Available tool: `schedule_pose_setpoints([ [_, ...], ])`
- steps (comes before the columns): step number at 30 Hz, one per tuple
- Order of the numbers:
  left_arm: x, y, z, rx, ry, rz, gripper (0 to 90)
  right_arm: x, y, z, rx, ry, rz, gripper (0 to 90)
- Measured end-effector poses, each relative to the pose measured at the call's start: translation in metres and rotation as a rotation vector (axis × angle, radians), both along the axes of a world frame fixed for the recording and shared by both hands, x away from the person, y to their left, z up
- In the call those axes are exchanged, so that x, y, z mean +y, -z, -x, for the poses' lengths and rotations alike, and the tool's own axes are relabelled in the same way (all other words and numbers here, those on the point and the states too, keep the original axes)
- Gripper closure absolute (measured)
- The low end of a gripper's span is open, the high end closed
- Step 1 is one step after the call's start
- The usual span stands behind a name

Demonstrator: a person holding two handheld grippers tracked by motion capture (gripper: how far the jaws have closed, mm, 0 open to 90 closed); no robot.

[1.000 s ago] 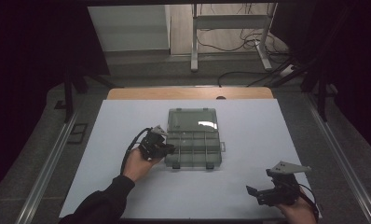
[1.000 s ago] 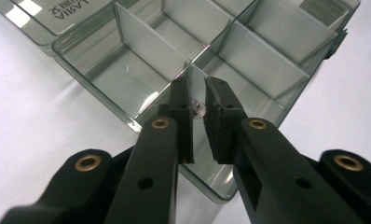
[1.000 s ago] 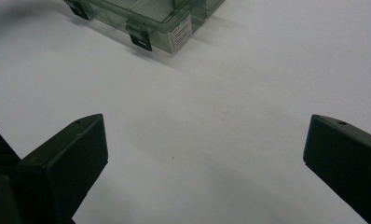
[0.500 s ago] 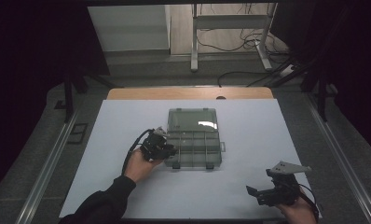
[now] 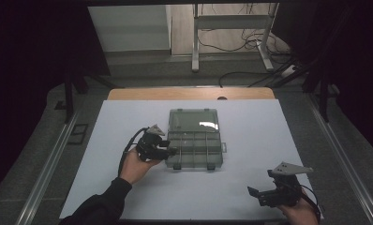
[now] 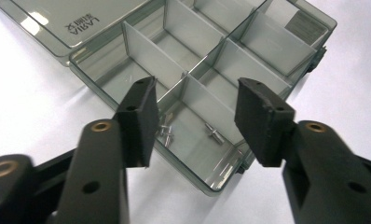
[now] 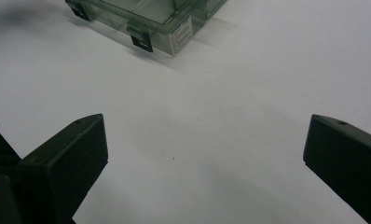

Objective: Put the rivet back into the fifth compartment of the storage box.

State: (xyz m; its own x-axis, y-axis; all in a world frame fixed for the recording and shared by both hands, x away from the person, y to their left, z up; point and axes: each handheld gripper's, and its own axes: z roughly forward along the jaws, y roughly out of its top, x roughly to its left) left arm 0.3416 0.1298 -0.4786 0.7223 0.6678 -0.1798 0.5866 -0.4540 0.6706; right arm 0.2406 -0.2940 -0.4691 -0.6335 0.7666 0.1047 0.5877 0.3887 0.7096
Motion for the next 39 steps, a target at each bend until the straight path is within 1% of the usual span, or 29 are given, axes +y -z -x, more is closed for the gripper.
schedule_pose_setpoints([
  [1, 0.001, -0.001, 0.001, -0.004, 0.002, 0.003, 47.6, 0.000, 0.000, 0.000, 0.000, 0.000, 0.000, 0.0],
  [5, 0.004, -0.003, 0.006, -0.023, 0.009, 0.001, 41.4, 0.000, 0.000, 0.000, -0.001, 0.001, 0.000, 0.0],
  [7, 0.006, -0.005, 0.009, -0.031, 0.015, 0.002, 39.7, 0.000, 0.000, 0.000, -0.001, 0.000, -0.001, 0.0],
  [10, 0.008, -0.007, 0.012, -0.027, 0.028, 0.006, 39.3, 0.000, 0.000, 0.000, -0.002, 0.001, 0.000, 0.0],
  [13, 0.011, -0.011, 0.017, -0.032, 0.034, 0.012, 36.7, 0.000, 0.000, 0.000, -0.002, 0.001, 0.000, 0.0],
  [15, 0.013, -0.013, 0.019, -0.028, 0.037, 0.019, 33.2, 0.000, 0.000, 0.000, -0.002, 0.001, 0.000, 0.0],
  [17, 0.015, -0.015, 0.024, -0.035, 0.039, 0.017, 30.9, 0.000, 0.000, 0.000, -0.002, 0.001, 0.000, 0.0],
  [21, 0.019, -0.017, 0.030, -0.038, 0.042, 0.017, 22.0, 0.000, 0.000, 0.000, -0.005, 0.001, 0.002, 0.0],
  [22, 0.020, -0.017, 0.031, -0.037, 0.038, 0.022, 22.0, 0.000, 0.000, 0.000, -0.005, 0.001, 0.002, 0.0],
  [23, 0.025, -0.019, 0.035, -0.034, 0.039, 0.029, 20.3, 0.000, 0.000, 0.000, -0.004, 0.002, 0.001, 0.0],
  [24, 0.025, -0.019, 0.035, -0.034, 0.039, 0.029, 18.4, 0.000, 0.000, 0.000, -0.004, 0.002, 0.001, 0.0],
  [26, 0.031, -0.020, 0.040, -0.034, 0.040, 0.040, 17.3, 0.000, 0.000, 0.000, -0.004, 0.002, 0.001, 0.0],
  [30, 0.041, -0.022, 0.046, -0.031, 0.026, 0.073, 16.4, 0.000, 0.000, 0.000, -0.004, 0.002, 0.001, 0.0],
  [31, 0.044, -0.021, 0.049, -0.032, 0.024, 0.083, 14.2, 0.000, 0.000, 0.000, -0.005, 0.001, 0.002, 0.0],
  [32, 0.045, -0.021, 0.050, -0.032, 0.023, 0.087, 14.2, 0.000, 0.000, 0.000, -0.005, 0.001, 0.002, 0.0],
  [35, 0.047, -0.022, 0.059, -0.041, 0.024, 0.087, 11.6, 0.000, 0.000, 0.000, -0.004, 0.002, 0.000, 0.0],
  [39, 0.050, -0.021, 0.073, -0.063, 0.023, 0.062, 7.3, 0.000, 0.000, 0.000, -0.001, 0.001, 0.001, 0.0],
])
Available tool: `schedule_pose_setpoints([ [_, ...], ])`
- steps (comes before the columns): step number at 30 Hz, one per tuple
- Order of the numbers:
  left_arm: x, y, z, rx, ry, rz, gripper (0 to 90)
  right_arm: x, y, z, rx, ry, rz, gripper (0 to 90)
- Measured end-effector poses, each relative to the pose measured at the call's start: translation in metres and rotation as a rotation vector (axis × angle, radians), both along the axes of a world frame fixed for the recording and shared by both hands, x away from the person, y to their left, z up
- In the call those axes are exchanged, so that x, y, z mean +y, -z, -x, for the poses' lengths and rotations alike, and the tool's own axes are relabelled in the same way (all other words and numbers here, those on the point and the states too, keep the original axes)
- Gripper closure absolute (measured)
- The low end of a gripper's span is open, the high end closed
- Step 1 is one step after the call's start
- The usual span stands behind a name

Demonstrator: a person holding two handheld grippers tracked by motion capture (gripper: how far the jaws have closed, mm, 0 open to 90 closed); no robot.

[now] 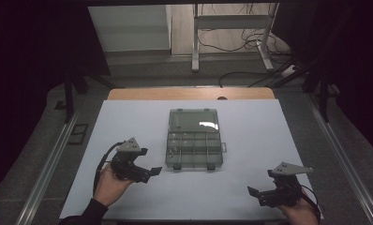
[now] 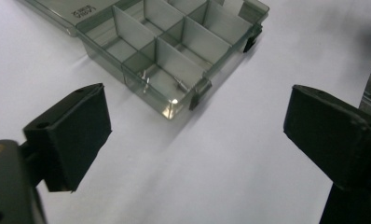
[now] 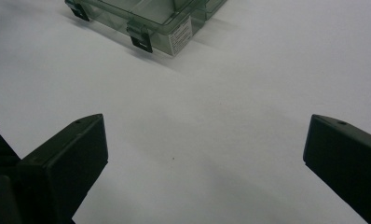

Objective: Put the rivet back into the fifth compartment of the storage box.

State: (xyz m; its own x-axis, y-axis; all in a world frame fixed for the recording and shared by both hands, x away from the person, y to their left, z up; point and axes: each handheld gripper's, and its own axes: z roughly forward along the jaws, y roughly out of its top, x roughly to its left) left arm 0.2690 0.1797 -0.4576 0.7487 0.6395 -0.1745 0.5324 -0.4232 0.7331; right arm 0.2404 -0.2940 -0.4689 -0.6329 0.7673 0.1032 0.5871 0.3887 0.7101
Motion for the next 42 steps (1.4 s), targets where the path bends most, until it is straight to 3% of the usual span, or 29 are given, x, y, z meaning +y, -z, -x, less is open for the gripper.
schedule_pose_setpoints([
  [6, 0.011, 0.002, 0.014, -0.046, -0.029, -0.003, 2.8, 0.000, 0.000, 0.000, 0.000, -0.001, 0.001, 0.0],
  [16, 0.032, 0.009, 0.032, -0.066, -0.096, 0.024, 0.4, 0.001, 0.000, -0.001, 0.003, -0.002, 0.003, 0.0],
  [25, 0.042, 0.010, 0.047, -0.093, -0.126, 0.046, 0.5, 0.001, 0.001, -0.001, 0.003, -0.001, 0.004, 0.0],
  [31, 0.045, 0.014, 0.053, -0.083, -0.136, 0.026, 0.8, 0.001, 0.001, -0.001, 0.004, -0.001, 0.005, 0.0],
  [34, 0.044, 0.018, 0.052, -0.056, -0.129, 0.016, 1.0, 0.001, 0.001, -0.001, 0.006, -0.001, 0.006, 0.0],
  [38, 0.039, 0.022, 0.050, -0.036, -0.116, -0.022, 0.9, 0.001, 0.001, -0.001, 0.008, -0.002, 0.008, 0.0],
  [42, 0.038, 0.022, 0.050, -0.042, -0.115, -0.029, 0.9, 0.001, 0.001, -0.001, 0.008, 0.000, 0.005, 0.0],
])
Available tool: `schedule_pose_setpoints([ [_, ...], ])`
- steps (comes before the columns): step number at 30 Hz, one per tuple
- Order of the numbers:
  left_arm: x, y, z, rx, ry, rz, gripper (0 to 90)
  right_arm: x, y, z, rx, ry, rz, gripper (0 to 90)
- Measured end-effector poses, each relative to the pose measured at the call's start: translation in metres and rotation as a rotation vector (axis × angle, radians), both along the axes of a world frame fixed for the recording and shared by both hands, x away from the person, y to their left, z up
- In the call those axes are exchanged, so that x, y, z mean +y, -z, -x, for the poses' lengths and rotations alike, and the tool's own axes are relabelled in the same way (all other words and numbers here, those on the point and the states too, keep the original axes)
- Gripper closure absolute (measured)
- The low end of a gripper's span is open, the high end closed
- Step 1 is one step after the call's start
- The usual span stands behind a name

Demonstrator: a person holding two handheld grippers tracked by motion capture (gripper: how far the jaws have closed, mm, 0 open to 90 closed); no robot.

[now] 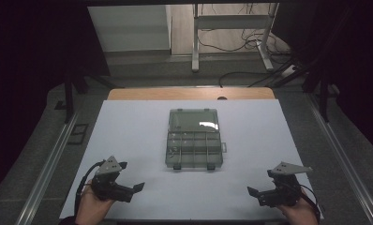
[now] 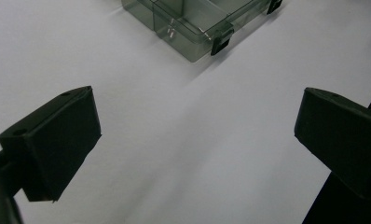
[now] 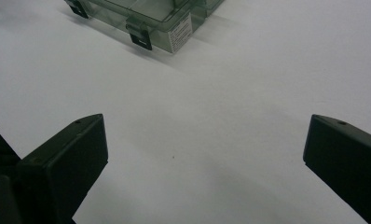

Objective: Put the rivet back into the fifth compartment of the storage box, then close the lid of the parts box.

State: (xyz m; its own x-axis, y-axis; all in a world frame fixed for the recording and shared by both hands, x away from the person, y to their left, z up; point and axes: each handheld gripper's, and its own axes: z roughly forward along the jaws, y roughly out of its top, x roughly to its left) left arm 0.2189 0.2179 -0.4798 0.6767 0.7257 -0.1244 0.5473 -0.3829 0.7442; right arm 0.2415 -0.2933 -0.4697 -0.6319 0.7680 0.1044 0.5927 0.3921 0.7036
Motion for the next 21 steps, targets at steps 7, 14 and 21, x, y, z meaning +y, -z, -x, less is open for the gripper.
schedule_pose_setpoints([
  [7, 0.0003, 0.0015, -0.0016, -0.009, -0.006, 0.006, 1.7, 0.0004, -0.0003, 0.0001, -0.003, 0.000, 0.001, 0.0],
  [14, 0.0008, 0.0030, -0.0039, -0.029, 0.023, 0.039, 0.8, 0.0013, -0.0007, 0.0008, -0.010, -0.011, 0.002, 0.0],
  [21, -0.0007, 0.0054, -0.0066, -0.047, 0.039, 0.016, 0.2, 0.0021, -0.0017, 0.0012, -0.032, -0.012, 0.006, 0.0],
])
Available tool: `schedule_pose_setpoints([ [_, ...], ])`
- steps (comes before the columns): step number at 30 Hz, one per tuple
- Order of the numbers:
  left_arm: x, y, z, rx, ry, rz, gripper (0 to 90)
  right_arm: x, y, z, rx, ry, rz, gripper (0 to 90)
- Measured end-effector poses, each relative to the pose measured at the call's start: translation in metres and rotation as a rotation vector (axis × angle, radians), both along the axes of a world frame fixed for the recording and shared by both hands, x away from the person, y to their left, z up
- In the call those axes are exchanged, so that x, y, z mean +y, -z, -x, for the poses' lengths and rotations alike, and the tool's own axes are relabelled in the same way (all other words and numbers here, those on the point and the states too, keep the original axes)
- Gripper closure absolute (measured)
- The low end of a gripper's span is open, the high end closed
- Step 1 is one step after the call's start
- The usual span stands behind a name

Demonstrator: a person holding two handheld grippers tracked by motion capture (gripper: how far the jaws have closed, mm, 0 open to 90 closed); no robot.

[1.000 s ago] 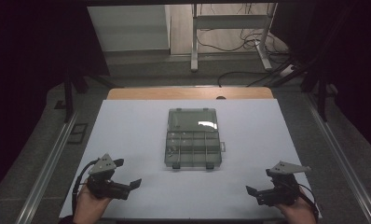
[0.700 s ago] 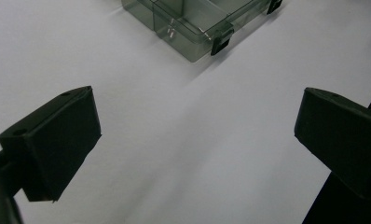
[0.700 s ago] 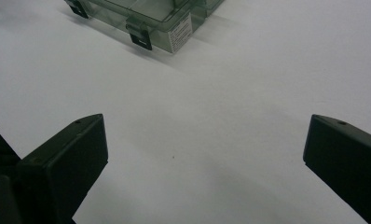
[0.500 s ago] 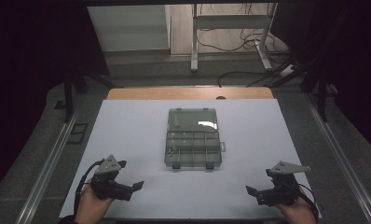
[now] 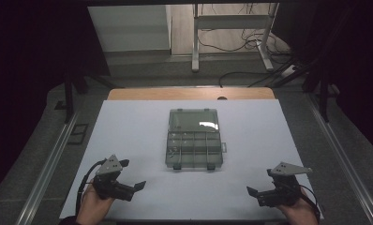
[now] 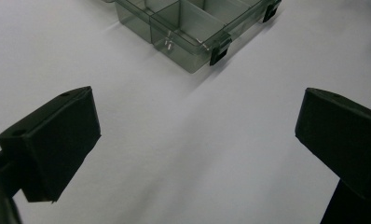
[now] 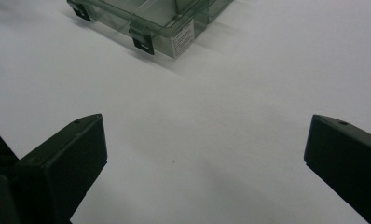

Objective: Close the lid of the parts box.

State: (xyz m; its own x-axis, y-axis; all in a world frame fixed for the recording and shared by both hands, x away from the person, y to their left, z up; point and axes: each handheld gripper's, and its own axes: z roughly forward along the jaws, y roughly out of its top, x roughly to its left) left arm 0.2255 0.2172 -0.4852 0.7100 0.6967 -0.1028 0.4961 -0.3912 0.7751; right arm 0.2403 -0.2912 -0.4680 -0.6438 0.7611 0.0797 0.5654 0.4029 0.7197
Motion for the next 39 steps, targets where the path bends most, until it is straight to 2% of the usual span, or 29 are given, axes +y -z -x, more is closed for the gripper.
schedule_pose_setpoints([
  [8, 0.001, 0.000, -0.006, 0.007, -0.005, 0.031, 0.0, 0.004, -0.004, -0.005, -0.013, -0.009, 0.000, 0.0],
  [15, -0.001, -0.001, -0.013, -0.005, -0.012, 0.044, 0.0, 0.012, -0.006, -0.010, -0.017, -0.026, 0.011, 0.0],
  [21, -0.001, -0.004, -0.021, 0.006, -0.021, 0.075, 0.0, 0.015, -0.009, -0.018, -0.023, -0.026, -0.020, 0.0],
  [24, -0.001, -0.004, -0.025, -0.011, -0.027, 0.067, 0.0, 0.017, -0.010, -0.023, -0.019, -0.035, -0.027, 0.0],
  [31, -0.004, -0.002, -0.039, 0.013, -0.025, 0.051, 0.0, 0.025, -0.012, -0.034, -0.016, -0.045, -0.028, 0.0],
  [39, -0.011, -0.002, -0.053, 0.010, -0.007, 0.039, 0.0, 0.035, -0.017, -0.052, -0.029, -0.043, -0.041, 0.0],
])
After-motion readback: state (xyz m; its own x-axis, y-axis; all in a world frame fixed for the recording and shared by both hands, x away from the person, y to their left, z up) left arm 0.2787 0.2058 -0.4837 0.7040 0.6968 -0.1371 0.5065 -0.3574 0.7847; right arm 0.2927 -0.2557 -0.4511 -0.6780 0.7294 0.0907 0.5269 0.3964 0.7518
